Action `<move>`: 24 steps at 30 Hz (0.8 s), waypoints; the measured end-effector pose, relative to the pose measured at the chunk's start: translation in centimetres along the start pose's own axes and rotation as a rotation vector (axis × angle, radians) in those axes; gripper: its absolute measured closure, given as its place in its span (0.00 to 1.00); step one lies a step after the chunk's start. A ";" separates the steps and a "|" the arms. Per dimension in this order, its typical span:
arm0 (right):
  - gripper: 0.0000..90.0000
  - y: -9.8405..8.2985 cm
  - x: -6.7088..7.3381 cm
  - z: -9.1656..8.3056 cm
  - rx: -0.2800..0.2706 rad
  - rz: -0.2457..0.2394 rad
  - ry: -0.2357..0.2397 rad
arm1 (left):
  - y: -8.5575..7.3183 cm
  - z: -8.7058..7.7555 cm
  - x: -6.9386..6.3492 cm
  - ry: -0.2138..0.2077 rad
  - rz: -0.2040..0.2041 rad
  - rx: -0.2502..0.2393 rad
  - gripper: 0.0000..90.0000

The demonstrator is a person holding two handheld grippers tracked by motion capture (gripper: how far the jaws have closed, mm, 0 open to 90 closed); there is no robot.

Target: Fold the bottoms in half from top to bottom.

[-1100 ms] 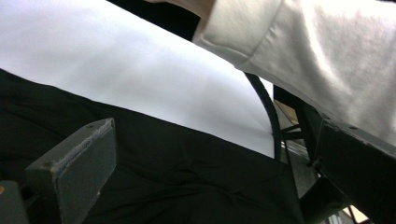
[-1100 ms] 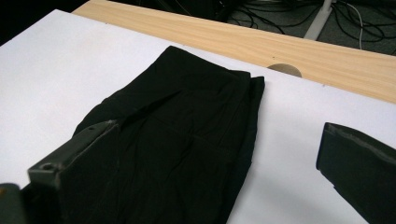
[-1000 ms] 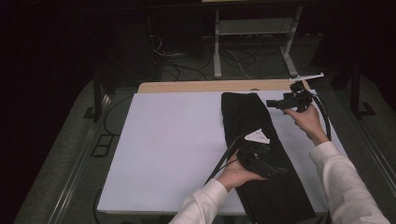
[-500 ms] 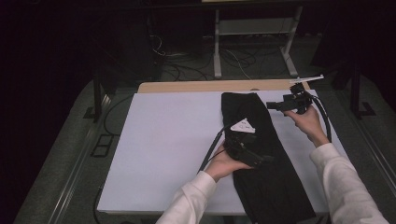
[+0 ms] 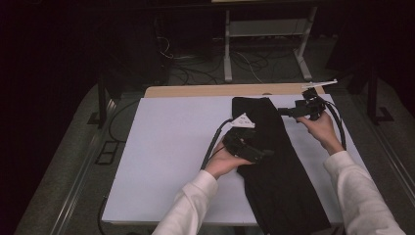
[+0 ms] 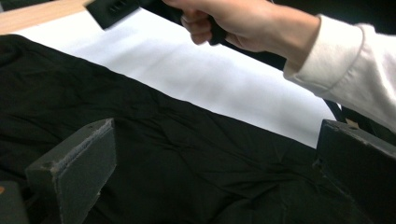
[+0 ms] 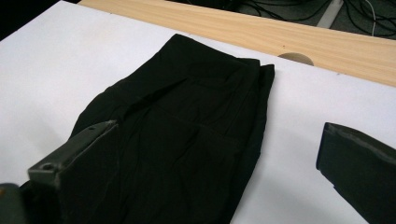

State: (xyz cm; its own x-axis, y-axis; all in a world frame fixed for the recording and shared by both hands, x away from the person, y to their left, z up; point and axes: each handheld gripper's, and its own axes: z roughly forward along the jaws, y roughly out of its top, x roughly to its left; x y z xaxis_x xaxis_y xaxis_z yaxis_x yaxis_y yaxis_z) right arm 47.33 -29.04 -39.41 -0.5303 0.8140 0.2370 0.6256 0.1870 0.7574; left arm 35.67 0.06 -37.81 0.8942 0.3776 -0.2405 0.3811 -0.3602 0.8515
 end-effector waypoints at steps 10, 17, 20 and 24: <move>0.00 -0.1 0.0 0.2 0.005 -0.001 0.003 | 0.7 -0.9 1.5 0.035 -0.002 -0.003 0.00; 0.00 -0.2 -0.2 0.3 0.009 0.000 0.003 | 1.4 -1.6 3.0 0.064 -0.005 0.002 0.00; 0.00 -0.2 -0.2 0.4 0.013 0.004 0.005 | 1.7 -1.9 3.6 0.078 -0.005 0.003 0.00; 0.00 -0.4 -0.2 0.5 0.016 0.008 0.002 | 2.0 -2.4 4.4 0.088 -0.004 0.006 0.00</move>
State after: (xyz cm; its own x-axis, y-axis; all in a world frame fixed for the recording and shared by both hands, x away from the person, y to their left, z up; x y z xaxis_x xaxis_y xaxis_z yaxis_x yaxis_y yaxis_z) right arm 47.50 -29.02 -40.07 -0.5259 0.8147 0.2444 0.6389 0.1887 0.7458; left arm 39.75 3.07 -36.02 0.8686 0.4523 -0.2023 0.3866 -0.3634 0.8476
